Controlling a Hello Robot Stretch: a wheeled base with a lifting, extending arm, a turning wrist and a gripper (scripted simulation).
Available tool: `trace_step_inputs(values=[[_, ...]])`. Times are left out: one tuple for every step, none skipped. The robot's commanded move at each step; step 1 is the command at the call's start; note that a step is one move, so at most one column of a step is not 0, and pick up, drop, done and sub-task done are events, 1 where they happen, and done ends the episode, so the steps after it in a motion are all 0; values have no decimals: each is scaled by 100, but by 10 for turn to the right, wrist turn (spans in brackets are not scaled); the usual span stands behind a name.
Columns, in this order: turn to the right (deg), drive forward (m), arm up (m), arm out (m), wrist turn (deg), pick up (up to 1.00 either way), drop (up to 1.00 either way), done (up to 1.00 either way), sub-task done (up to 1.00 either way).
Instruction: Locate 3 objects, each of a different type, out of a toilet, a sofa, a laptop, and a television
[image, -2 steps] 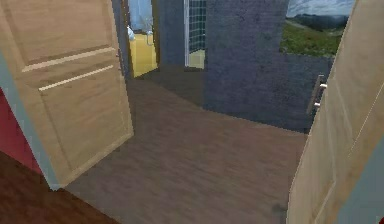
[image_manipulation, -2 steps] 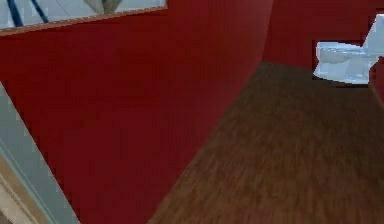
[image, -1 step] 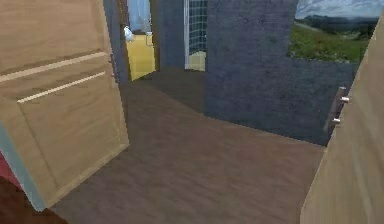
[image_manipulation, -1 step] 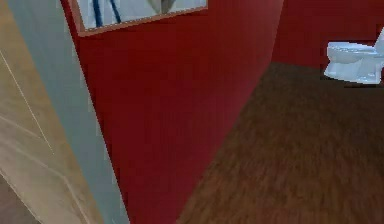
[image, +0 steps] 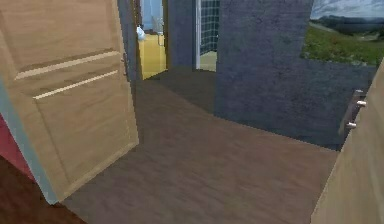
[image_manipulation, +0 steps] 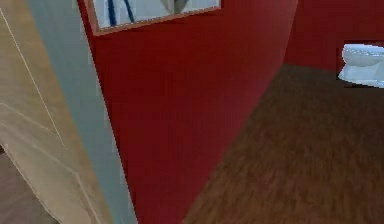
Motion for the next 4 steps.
trace_step_inputs(values=[[0,100,0,0,0,0,0,0,0],[0,65,0,0,0,0,0,0,0],[-150,0,0,0,0,0,0,0,0],[0,100,0,0,0,0,0,0,0]])
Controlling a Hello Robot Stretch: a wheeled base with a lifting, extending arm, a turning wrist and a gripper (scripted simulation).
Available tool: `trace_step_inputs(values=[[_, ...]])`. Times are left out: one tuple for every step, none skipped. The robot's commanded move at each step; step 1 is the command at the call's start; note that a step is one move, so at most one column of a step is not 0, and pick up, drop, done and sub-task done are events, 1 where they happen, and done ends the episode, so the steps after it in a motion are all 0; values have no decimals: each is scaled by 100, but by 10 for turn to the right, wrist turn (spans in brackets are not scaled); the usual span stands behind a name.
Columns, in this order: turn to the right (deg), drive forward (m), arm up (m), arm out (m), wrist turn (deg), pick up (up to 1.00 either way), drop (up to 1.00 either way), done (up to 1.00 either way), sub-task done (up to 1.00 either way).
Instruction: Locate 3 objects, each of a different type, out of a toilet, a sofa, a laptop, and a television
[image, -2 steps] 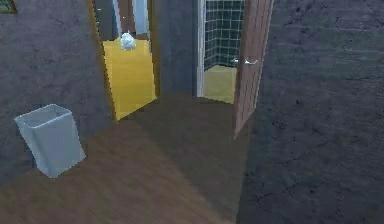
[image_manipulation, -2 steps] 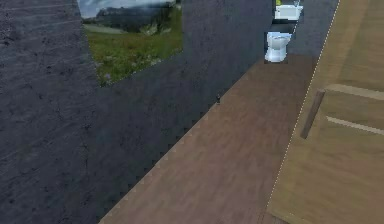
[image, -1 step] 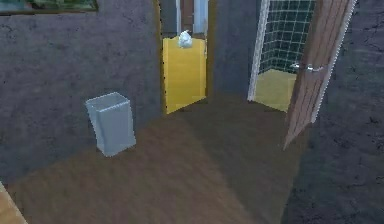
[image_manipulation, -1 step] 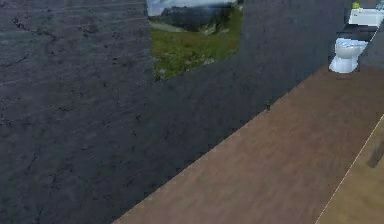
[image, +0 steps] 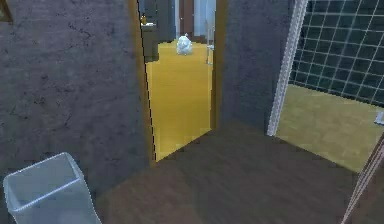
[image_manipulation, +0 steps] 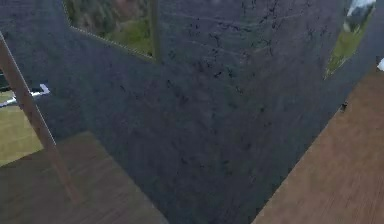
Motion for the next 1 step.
trace_step_inputs(values=[[0,100,0,0,0,0,0,0,0]])
